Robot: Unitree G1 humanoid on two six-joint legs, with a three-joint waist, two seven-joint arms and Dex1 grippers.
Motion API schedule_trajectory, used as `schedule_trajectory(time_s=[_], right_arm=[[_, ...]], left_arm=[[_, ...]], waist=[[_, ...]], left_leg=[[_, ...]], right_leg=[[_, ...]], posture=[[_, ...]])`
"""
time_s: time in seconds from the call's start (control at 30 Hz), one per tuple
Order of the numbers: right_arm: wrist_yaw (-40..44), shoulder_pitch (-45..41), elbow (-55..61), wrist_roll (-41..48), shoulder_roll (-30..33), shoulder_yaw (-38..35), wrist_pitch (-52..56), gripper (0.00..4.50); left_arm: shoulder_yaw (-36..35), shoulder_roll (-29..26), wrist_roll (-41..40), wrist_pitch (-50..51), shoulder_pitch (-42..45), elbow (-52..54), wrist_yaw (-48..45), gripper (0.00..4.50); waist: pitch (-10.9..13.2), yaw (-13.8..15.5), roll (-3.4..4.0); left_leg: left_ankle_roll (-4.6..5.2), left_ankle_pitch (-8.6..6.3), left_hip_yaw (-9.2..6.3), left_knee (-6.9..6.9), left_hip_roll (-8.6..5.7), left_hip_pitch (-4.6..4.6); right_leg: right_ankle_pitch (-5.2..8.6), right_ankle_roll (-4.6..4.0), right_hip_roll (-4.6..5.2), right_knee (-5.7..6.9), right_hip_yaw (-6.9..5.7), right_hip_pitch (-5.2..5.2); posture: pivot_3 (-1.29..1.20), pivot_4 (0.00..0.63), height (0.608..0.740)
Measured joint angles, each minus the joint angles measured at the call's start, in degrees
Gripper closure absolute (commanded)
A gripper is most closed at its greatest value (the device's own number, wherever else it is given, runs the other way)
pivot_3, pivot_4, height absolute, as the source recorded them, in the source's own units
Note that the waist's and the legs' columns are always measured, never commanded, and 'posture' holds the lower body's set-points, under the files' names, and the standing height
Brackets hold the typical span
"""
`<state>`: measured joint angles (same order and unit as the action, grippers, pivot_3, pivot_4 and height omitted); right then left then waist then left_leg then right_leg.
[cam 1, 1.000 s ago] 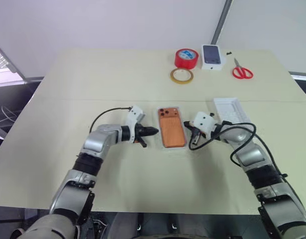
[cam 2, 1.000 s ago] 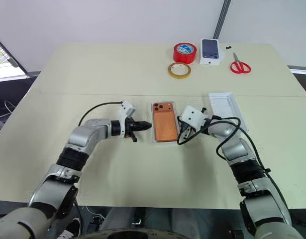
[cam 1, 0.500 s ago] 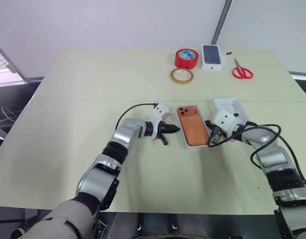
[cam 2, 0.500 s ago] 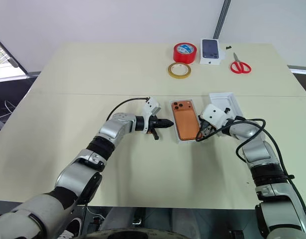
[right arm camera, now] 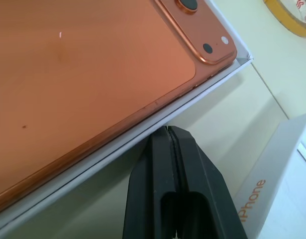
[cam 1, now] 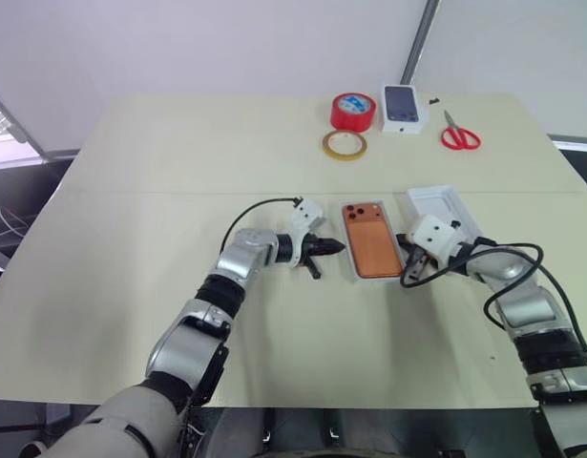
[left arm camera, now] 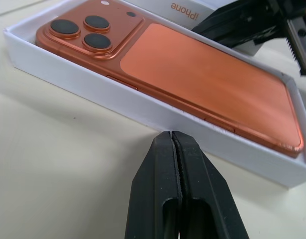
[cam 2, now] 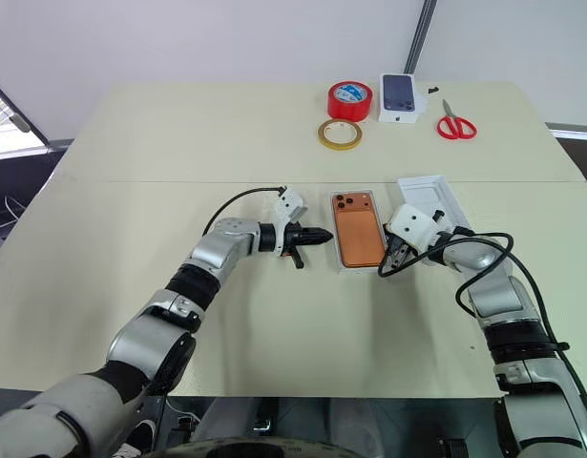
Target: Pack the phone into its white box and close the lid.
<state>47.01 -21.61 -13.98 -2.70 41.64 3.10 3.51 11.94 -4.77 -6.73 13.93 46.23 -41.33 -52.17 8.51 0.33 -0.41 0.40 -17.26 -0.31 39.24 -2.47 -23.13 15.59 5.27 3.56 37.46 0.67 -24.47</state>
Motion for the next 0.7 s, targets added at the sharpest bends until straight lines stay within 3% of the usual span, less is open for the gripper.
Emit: schedule_trajectory(time_s=[0.1, 0.27, 0.33, 0.5, 0.7], right_arm=[[1.33, 0.0, 1.49, 1.79, 1.7, -1.56, 2.43, 2.63], [1.08, -0.06, 4.23, 3.43, 3.2, -4.14, 4.79, 0.01], [0.11, -0.2, 4.83, 3.65, 3.14, -4.3, 6.68, 0.0], [-5.15, -1.54, 4.71, 4.09, 2.54, -6.58, 19.11, 0.0], [-4.12, -4.23, 5.16, 7.34, 2.7, -7.07, 35.36, 0.0]], left_arm=[[-2.19, -2.0, -0.42, -0.92, -0.25, 1.42, 0.24, 3.66], [-4.79, -5.83, -2.87, -2.02, -1.73, 8.49, -2.01, 1.1], [-4.83, -7.67, -4.07, -2.03, -3.44, 11.63, -4.36, 0.07], [-5.11, -13.52, -6.34, -5.68, -11.58, 18.78, -10.62, 0.02], [-7.67, -17.24, -8.84, -10.95, -15.79, 25.0, -13.97, 0.02]], waist=[[0.0, 0.02, 0.0], [0.0, 0.17, 0.0], [-0.01, 0.09, 0.02], [-0.01, -0.02, 0.02], [-0.01, 0.17, 0.05]], left_leg=[[0.0, 0.0, 0.0, 0.0, 0.01, -0.02], [-0.01, 0.0, 0.0, 0.0, 0.02, -0.02], [-0.01, 0.0, 0.0, -0.01, 0.02, -0.02], [-0.03, 0.01, 0.0, -0.01, 0.06, -0.02], [0.0, -0.01, 0.01, -0.01, 0.07, -0.04]], right_leg=[[0.0, 0.0, 0.0, 0.0, 0.0, -0.03], [0.0, 0.0, 0.01, 0.0, 0.0, -0.03], [0.0, 0.0, 0.01, 0.0, 0.01, -0.03], [0.0, -0.01, 0.02, 0.0, 0.01, -0.04], [0.0, -0.01, 0.05, -0.05, 0.02, -0.04]], posture=[[0.0, 0.15, 0.74], [0.0, 0.15, 0.74], [0.0, 0.15, 0.74], [0.0, 0.15, 0.74], [0.0, 0.15, 0.74]])
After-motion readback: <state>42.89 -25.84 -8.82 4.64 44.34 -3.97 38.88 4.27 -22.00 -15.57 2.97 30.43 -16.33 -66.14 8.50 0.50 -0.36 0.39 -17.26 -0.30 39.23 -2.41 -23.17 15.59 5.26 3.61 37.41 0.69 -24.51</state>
